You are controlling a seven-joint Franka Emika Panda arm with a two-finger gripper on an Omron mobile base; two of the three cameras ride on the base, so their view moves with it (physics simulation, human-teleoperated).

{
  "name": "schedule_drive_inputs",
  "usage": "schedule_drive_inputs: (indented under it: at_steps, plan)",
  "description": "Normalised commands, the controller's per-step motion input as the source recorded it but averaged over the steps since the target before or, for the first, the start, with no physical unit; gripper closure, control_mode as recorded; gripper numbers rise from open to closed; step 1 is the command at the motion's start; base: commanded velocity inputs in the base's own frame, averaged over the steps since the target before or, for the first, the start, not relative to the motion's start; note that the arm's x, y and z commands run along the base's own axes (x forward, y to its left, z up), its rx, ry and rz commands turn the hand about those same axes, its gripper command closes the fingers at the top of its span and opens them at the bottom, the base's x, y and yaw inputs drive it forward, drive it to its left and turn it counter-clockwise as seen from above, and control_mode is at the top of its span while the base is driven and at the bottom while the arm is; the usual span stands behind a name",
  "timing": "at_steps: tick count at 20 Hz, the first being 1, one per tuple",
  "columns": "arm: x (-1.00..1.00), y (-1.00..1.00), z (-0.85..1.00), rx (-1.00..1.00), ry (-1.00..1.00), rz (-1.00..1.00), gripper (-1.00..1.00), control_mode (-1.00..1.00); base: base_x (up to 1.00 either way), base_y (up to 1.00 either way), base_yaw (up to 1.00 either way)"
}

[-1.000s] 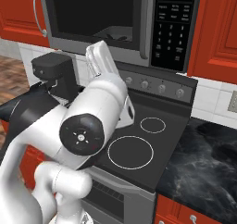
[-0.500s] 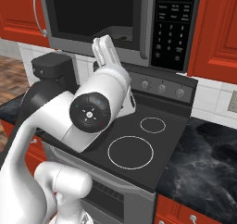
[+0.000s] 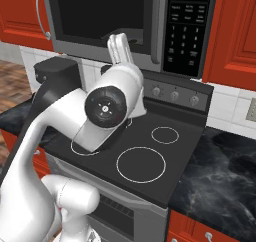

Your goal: Place the tupperware containing the shrimp and mushroom meal in the microwave. Close the microwave door and press the start button to reheat the meal.

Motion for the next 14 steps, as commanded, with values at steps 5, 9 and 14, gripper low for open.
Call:
schedule_drive_inputs:
  at_steps: [5,9,14]
  plan:
    - [0.13,0.0,0.0,0.08,0.0,0.0,1.0,-1.0,0.0,0.0,0.0]
    - [0.08,0.0,0.0,0.07,0.0,0.0,1.0,-1.0,0.0,0.0,0.0]
    - [0.12,0.0,-0.02,0.06,0.0,0.0,1.0,-1.0,0.0,0.0,0.0]
